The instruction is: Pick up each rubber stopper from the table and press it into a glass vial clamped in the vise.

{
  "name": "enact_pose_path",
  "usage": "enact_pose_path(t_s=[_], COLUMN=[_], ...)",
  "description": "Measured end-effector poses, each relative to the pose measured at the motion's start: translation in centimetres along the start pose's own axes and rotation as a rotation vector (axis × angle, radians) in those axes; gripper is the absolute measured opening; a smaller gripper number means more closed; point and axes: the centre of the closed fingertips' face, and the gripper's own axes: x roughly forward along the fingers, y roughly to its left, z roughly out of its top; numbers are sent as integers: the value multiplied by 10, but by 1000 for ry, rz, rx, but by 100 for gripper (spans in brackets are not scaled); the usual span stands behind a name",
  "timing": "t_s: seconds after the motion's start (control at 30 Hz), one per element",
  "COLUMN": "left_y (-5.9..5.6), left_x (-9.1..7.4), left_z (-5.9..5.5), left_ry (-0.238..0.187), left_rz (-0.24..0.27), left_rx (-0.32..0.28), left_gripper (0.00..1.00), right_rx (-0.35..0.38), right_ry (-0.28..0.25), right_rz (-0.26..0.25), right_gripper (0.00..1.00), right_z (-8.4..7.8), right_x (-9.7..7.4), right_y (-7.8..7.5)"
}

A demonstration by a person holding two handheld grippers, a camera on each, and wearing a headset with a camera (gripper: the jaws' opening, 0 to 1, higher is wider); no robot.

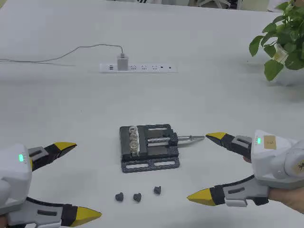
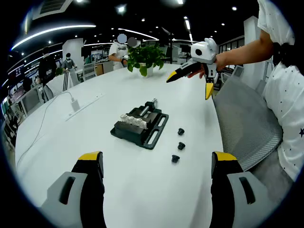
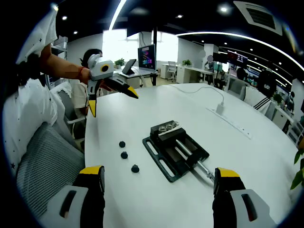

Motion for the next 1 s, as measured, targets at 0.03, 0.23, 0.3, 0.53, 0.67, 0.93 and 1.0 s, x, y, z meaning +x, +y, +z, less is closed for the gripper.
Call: enact_pose_path(t_s=[0.03, 0.23, 0.3, 0.53, 0.67, 0.93, 1.0], left_y=[0, 0, 0, -3, -4, -5, -6], left_x=[0, 0, 0, 2, 3, 5, 7], left_z=[0, -1, -1, -2, -4, -4, -5], left_ry=[0, 1, 5, 15, 24, 36, 42], left_rz=[0, -2, -2, -13, -18, -26, -30], left_rx=[-1, 0, 3, 14, 21, 36, 38], left_gripper=[94, 93, 92, 90, 88, 84, 83], right_rx=[1, 3, 3, 6, 6, 7, 6], right_ry=[-1, 0, -1, -7, -8, -6, -8], right_rz=[0, 2, 1, -2, -1, 5, 3], right_gripper=[95, 95, 95, 94, 94, 93, 93], right_z=[0, -1, -1, 0, 1, 0, 1], right_x=[0, 1, 1, 0, 0, 0, 0], right_y=[0, 1, 1, 0, 0, 1, 1])
